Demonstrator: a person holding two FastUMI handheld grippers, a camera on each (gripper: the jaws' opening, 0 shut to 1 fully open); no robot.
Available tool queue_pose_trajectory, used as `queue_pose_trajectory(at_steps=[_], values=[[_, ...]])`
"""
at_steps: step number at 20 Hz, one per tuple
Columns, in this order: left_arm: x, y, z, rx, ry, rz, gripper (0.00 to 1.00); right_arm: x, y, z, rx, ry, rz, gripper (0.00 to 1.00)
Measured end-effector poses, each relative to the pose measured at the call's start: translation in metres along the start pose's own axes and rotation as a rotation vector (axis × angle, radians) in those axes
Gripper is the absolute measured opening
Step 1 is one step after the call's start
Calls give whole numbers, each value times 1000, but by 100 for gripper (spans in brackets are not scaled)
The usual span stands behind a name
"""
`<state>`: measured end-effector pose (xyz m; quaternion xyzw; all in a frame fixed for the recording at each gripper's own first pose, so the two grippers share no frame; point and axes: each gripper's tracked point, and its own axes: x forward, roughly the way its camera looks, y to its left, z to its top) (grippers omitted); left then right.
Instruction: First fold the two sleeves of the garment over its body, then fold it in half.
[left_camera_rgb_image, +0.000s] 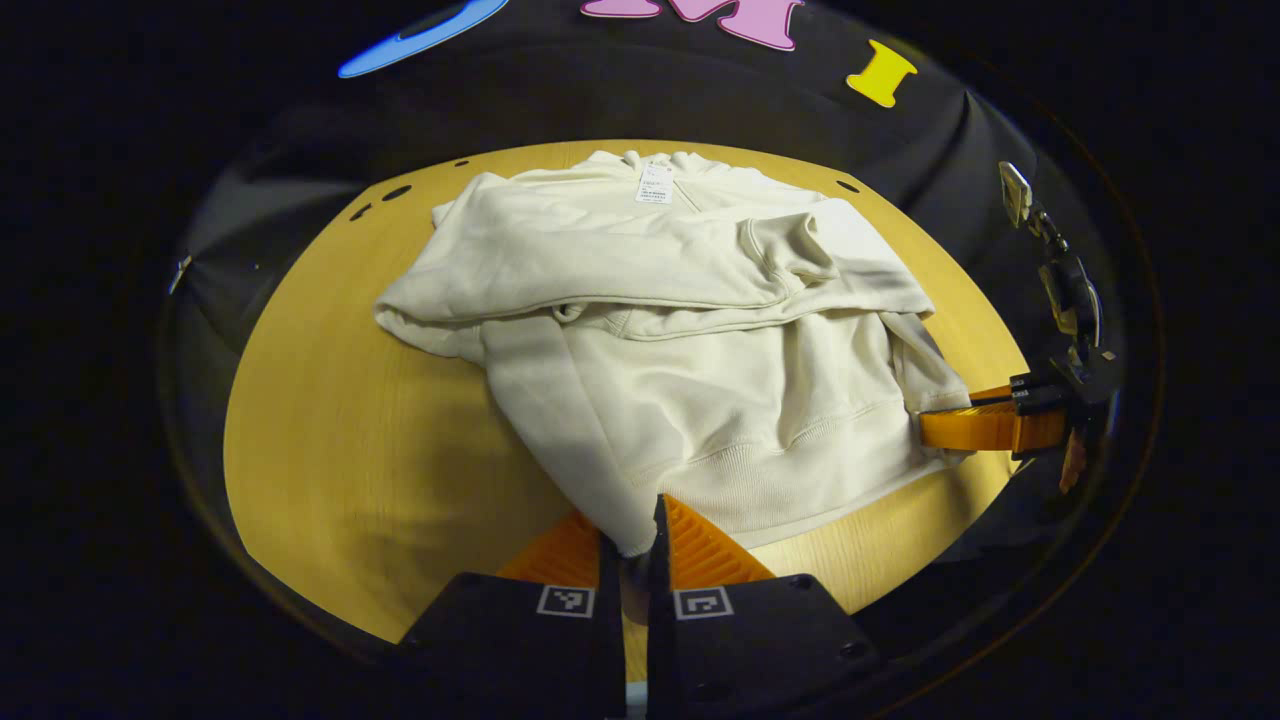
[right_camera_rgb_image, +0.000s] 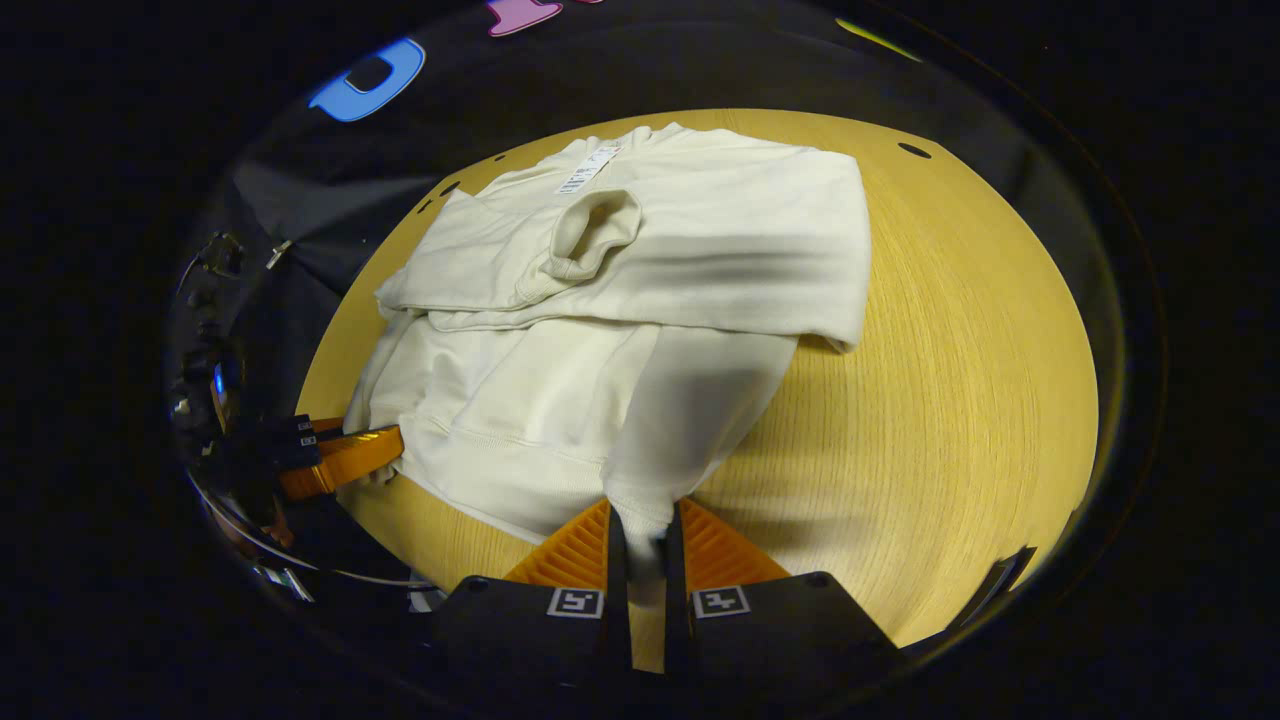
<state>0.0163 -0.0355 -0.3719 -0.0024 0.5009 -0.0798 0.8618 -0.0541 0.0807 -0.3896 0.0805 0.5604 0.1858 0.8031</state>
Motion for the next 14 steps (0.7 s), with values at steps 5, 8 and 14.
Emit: queue_pose_trajectory(at_steps=[5, 8, 14], values=[[-13, 10, 6, 11, 26, -63, 10, -14, 9, 8, -14, -2, 61, 17], [-23, 5, 17, 35, 15, -92, 9, -29, 8, 20, -9, -14, 85, 17], [-51, 1, 52, -43, -37, -135, 9, -64, 11, 59, 41, -128, 119, 17]])
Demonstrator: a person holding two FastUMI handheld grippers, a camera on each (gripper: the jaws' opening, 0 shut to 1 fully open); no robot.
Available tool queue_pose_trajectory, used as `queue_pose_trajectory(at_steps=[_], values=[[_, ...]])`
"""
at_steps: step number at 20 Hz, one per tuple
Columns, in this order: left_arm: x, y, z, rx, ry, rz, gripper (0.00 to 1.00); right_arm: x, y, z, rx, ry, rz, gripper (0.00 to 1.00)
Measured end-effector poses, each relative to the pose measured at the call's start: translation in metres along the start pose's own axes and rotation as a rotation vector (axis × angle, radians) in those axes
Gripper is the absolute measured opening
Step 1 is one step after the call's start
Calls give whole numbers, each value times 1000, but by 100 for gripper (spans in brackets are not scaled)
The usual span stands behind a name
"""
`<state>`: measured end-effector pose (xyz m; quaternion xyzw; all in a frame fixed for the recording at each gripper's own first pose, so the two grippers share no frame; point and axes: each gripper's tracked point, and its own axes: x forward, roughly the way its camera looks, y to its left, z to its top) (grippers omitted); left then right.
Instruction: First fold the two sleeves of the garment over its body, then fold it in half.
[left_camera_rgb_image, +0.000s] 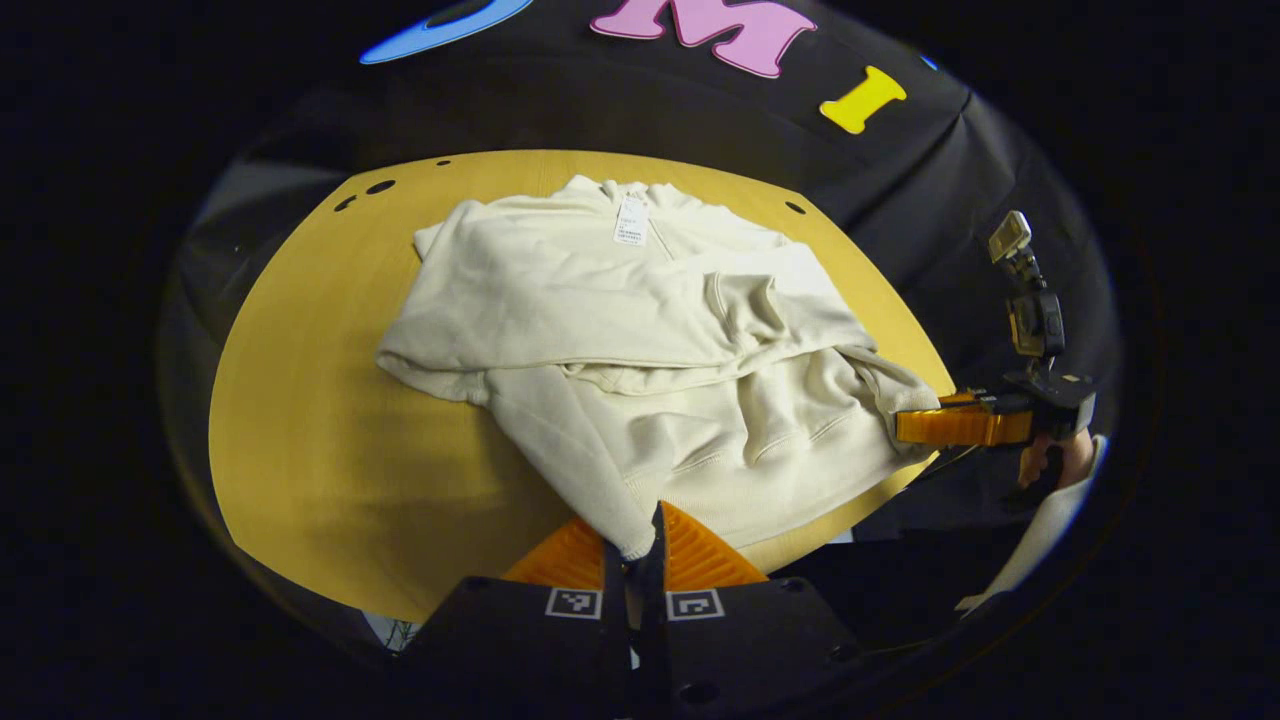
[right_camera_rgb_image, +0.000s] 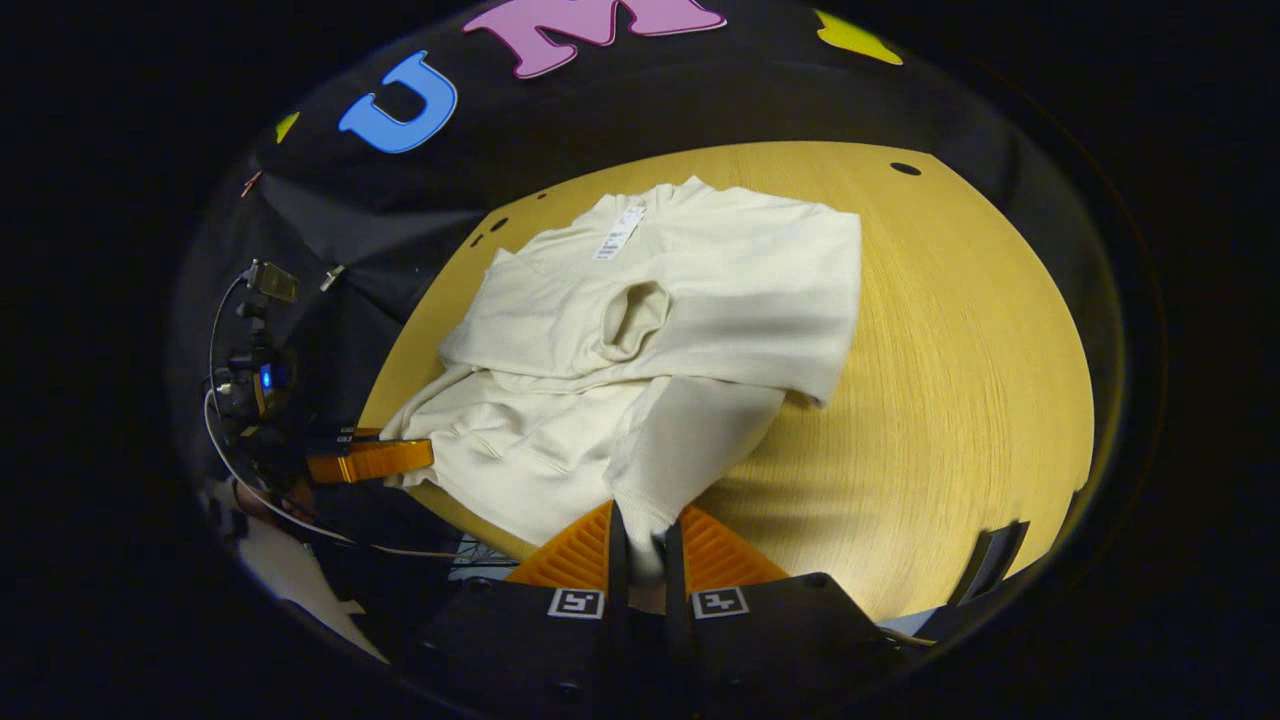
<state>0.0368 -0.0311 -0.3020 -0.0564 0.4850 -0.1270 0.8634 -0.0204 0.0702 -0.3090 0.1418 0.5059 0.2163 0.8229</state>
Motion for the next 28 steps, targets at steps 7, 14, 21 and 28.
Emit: queue_pose_trajectory(at_steps=[7, 14, 21, 28], values=[[-19, 2, 68, -23, -121, 18, 9, -10, 13, 61, 64, -128, 36, 17], [-6, 11, 119, -50, -161, 34, 9, 1, 8, 122, 128, -212, 42, 17], [32, 26, 171, -96, -193, 70, 9, 38, -12, 174, 154, -250, 32, 17], [88, 46, 196, -98, -174, 141, 9, 88, -37, 199, 171, -238, -6, 17]])
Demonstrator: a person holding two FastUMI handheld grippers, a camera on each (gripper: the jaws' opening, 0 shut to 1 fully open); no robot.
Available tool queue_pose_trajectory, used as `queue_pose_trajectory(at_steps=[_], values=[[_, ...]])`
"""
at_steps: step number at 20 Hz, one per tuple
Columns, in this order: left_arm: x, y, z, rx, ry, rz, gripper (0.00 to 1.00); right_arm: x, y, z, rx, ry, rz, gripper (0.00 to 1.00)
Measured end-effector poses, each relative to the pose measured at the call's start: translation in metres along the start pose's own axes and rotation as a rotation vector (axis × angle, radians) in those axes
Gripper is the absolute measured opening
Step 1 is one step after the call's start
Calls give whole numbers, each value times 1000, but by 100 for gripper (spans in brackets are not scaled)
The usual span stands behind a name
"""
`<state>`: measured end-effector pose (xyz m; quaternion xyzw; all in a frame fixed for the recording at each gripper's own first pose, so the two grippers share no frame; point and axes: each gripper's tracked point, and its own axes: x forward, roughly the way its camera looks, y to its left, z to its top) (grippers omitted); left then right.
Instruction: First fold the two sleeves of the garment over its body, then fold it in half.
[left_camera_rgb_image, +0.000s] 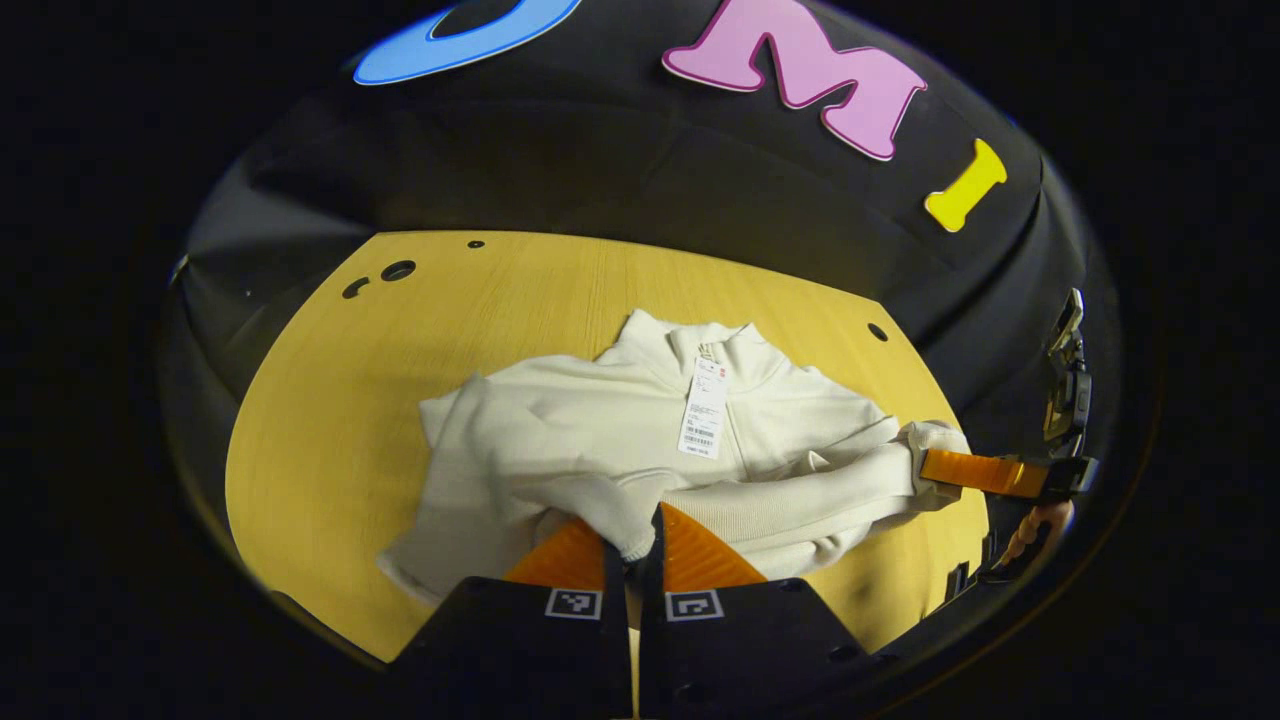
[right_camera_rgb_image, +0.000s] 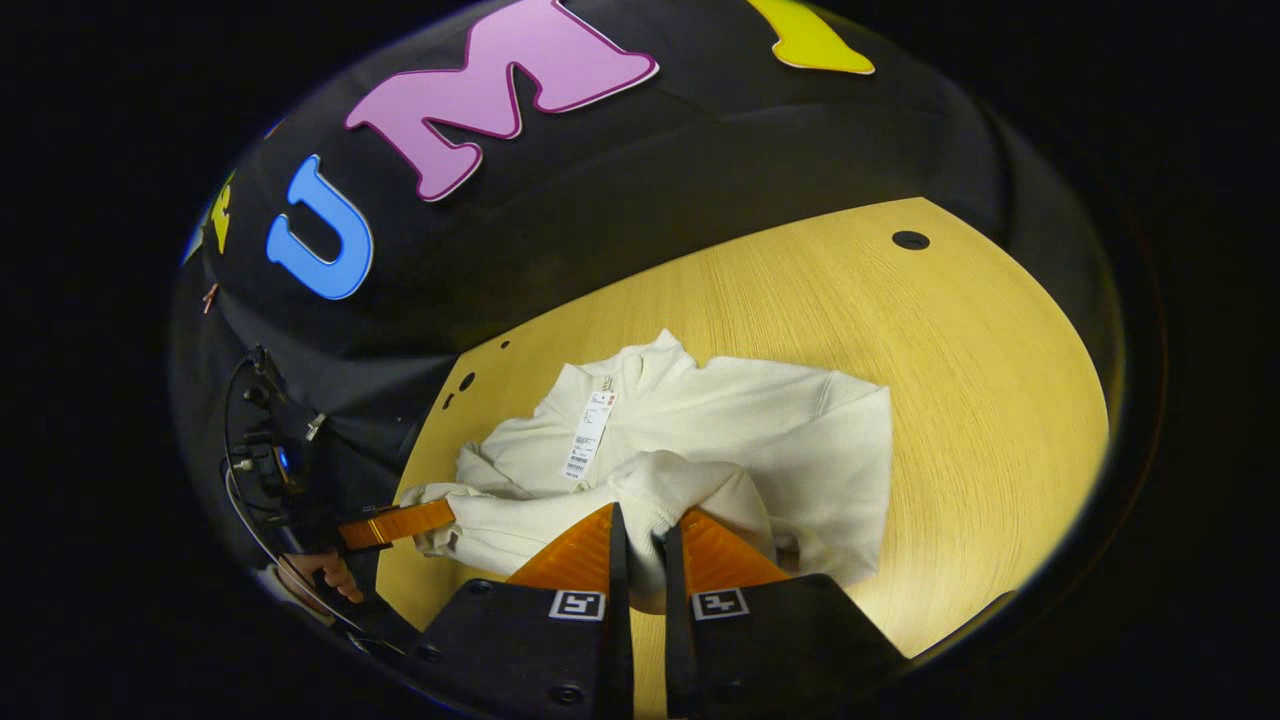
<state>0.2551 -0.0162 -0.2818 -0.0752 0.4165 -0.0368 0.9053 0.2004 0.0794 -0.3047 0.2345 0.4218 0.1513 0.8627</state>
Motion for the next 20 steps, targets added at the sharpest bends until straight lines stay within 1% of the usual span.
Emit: queue_pose_trajectory(at_steps=[4, 10, 12, 14, 16, 18, 20], values=[[29, 8, 4, -31, 32, 20, 9, 28, -10, 1, 17, 30, -22, 17], [59, 8, 5, -18, 89, 53, 9, 60, -31, -6, 60, 86, -58, 17], [69, 7, 0, -10, 113, 71, 9, 69, -36, -13, 48, 105, -78, 17], [77, 8, -5, -27, 133, 80, 9, 74, -38, -15, 39, 109, -86, 17], [80, 10, -5, -53, 128, 79, 9, 78, -38, -18, 18, 101, -87, 18], [82, 11, -7, -43, 132, 67, 9, 78, -38, -19, -25, 89, -86, 20], [83, 11, -6, -47, 131, 60, 9, 79, -37, -20, -39, 85, -91, 23]])
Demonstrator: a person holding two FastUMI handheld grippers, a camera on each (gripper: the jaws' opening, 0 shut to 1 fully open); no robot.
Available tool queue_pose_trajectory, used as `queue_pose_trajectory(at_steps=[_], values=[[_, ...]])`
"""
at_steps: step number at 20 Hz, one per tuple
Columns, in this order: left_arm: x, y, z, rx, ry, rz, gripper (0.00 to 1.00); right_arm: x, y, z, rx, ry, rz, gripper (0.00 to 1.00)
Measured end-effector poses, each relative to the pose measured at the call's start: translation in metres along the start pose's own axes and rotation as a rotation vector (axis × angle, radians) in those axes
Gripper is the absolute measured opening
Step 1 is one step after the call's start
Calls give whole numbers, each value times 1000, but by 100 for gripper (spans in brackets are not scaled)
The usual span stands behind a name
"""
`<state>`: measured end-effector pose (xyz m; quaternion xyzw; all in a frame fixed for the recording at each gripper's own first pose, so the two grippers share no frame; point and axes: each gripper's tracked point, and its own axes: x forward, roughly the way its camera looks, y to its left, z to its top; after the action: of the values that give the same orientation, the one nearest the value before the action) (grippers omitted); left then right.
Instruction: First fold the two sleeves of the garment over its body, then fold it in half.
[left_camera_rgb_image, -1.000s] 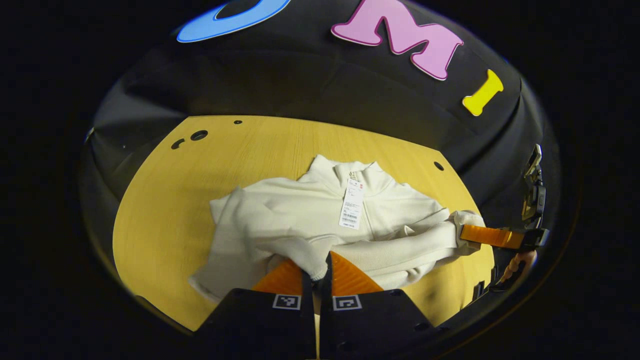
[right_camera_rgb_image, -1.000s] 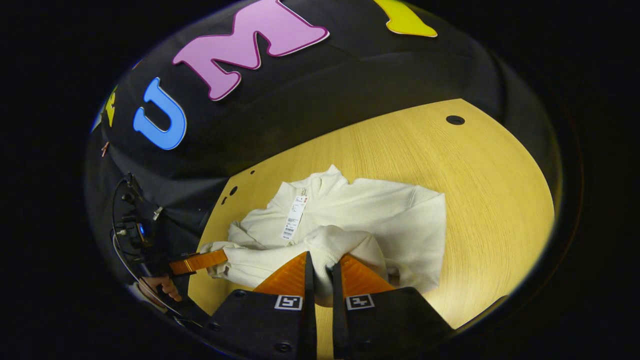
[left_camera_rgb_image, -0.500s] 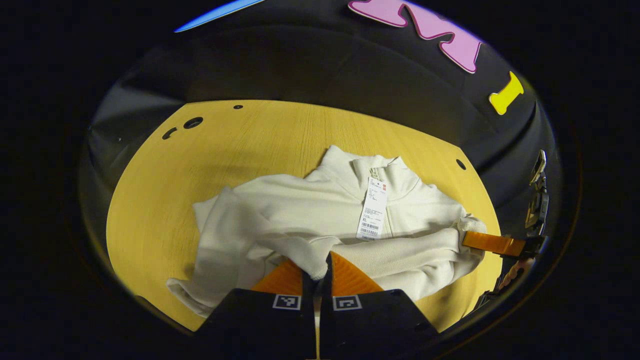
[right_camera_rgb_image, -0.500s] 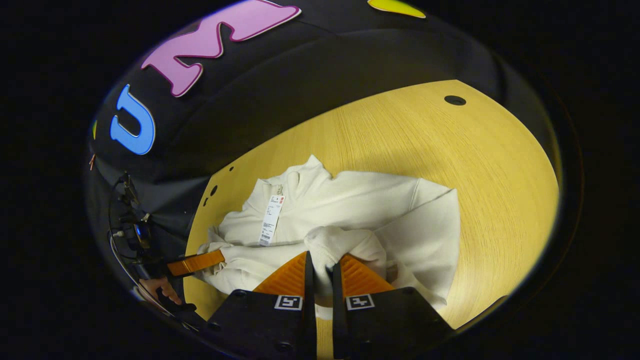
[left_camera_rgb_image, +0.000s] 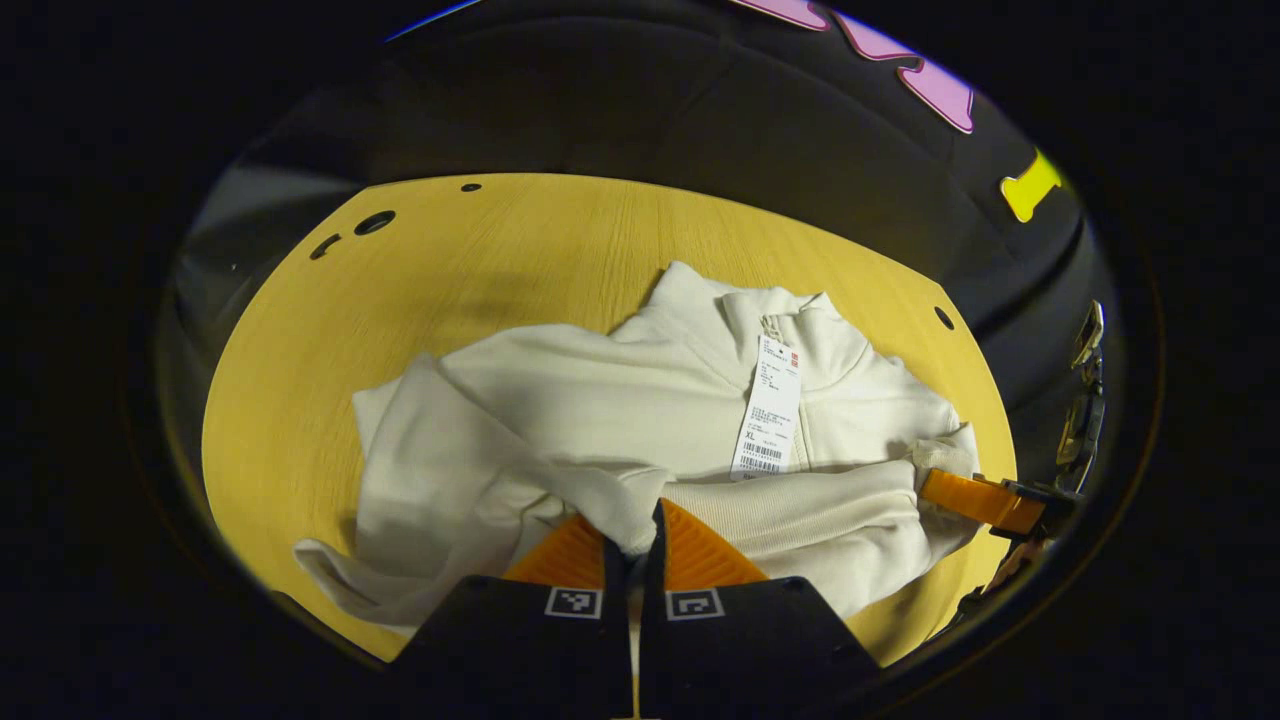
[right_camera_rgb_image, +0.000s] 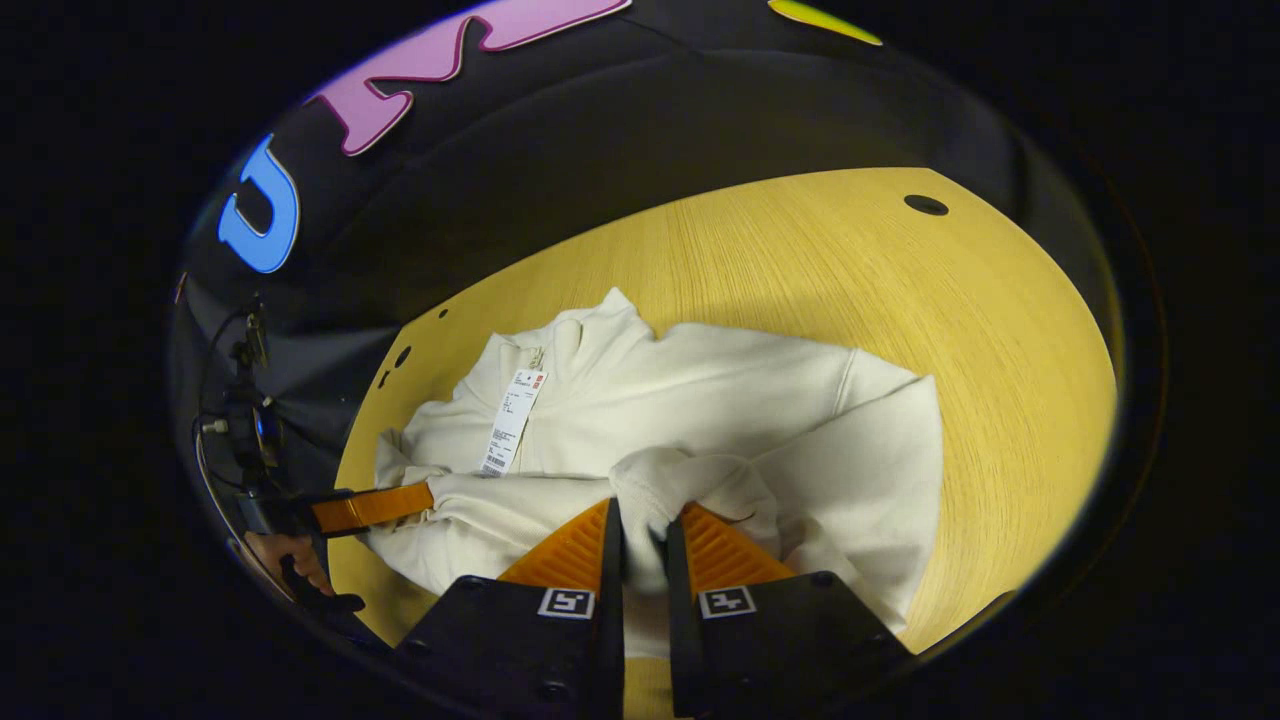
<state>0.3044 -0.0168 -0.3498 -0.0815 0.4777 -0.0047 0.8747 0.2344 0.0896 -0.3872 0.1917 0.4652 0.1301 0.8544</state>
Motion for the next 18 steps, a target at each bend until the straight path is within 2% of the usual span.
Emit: queue_pose_trajectory(at_steps=[1, 2, 4, 5, 6, 7, 8, 10, 11, 16, 18], values=[[1, 0, 0, -2, 5, 1, 10, 1, -1, 0, 8, 2, -8, 28], [0, 0, -1, 0, 6, 5, 10, 1, 0, 0, 27, 10, -3, 26], [0, -1, -2, 13, 4, 31, 23, -2, 6, 2, 81, 30, 15, 34], [-1, -3, -2, 18, 3, 30, 27, -6, 9, 4, 109, 34, 23, 39], [-4, -6, -2, 23, 1, 35, 33, -8, 12, 7, 123, 32, 25, 54], [-10, -7, 0, 37, -6, 48, 48, -14, 13, 8, 126, 28, 24, 57], [-16, -10, 2, 56, -23, 47, 52, -20, 16, 11, 125, 16, 27, 74], [-30, -16, 8, 93, -70, 52, 72, -35, 18, 16, 108, -13, 26, 89], [-40, -17, 9, 106, -86, 54, 81, -45, 19, 17, 97, -23, 29, 91], [-85, -26, 2, 175, -161, 15, 87, -87, 22, 18, 28, -85, 26, 95], [-104, -30, -2, 179, -187, -3, 88, -101, 32, 17, 26, -106, 47, 96]])
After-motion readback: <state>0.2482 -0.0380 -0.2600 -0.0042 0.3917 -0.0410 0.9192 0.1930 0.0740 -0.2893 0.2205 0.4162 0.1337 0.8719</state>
